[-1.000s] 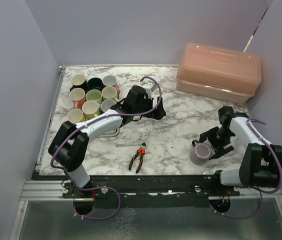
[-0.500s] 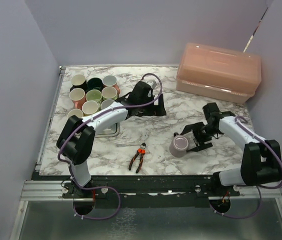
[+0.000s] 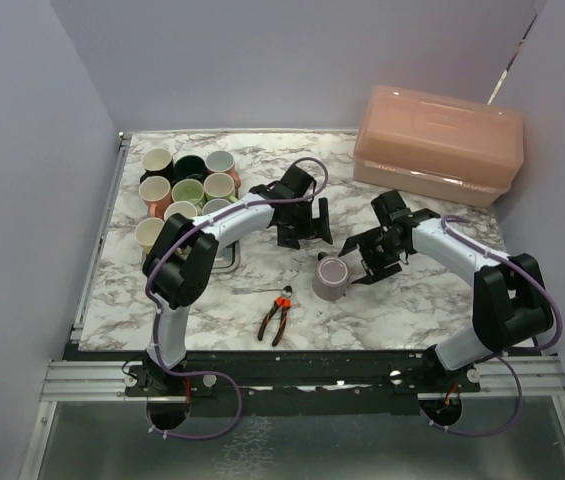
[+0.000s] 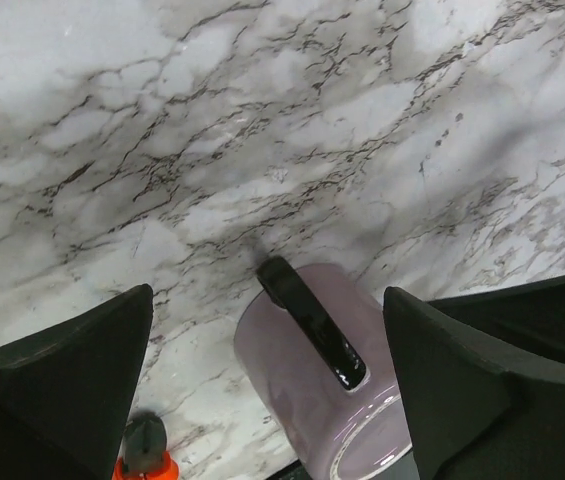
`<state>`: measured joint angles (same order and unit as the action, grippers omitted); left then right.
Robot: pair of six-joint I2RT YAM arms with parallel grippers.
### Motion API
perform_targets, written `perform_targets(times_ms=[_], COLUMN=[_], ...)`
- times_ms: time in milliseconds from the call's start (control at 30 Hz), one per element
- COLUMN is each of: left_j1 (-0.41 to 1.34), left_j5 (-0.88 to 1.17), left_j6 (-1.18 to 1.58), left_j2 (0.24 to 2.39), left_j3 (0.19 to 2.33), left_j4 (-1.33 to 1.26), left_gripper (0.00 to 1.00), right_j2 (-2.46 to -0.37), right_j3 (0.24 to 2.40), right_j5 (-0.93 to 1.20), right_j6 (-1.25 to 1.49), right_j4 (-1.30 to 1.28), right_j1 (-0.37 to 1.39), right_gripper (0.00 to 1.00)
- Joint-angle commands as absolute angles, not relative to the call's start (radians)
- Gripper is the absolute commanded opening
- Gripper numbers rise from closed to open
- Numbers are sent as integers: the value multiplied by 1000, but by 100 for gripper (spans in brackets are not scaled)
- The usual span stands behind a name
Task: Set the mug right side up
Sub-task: Move the cup to the center of the board, then turn over the cup at the center of the board.
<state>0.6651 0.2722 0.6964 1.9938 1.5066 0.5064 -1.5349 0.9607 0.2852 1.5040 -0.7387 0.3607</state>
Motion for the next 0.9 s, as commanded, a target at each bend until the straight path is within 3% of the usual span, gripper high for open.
perform_targets(times_ms=[0, 200, 400, 700, 867], left_j1=[665, 676, 726, 737, 741], left_j5=[229, 266, 275, 278, 281], left_j6=[761, 847, 882, 782, 724], left_j2=[1985, 2020, 2057, 2127, 2139], left_j3=[1522, 1540, 1585, 1708, 1719], left_j4=[623, 630, 666, 807, 839], left_gripper=[97, 98, 92, 44, 35], right_j2=[-1490, -1466, -1459, -1460, -1443], right_j3=[959, 924, 920, 879, 864], right_j5=[82, 14, -39, -53, -68], right_j6=[1515, 1514, 1496, 1466, 1447], right_j4=[-780, -767, -765, -724, -735], right_j1=[359, 359, 353, 310, 287], right_gripper=[74, 74, 74, 73, 72])
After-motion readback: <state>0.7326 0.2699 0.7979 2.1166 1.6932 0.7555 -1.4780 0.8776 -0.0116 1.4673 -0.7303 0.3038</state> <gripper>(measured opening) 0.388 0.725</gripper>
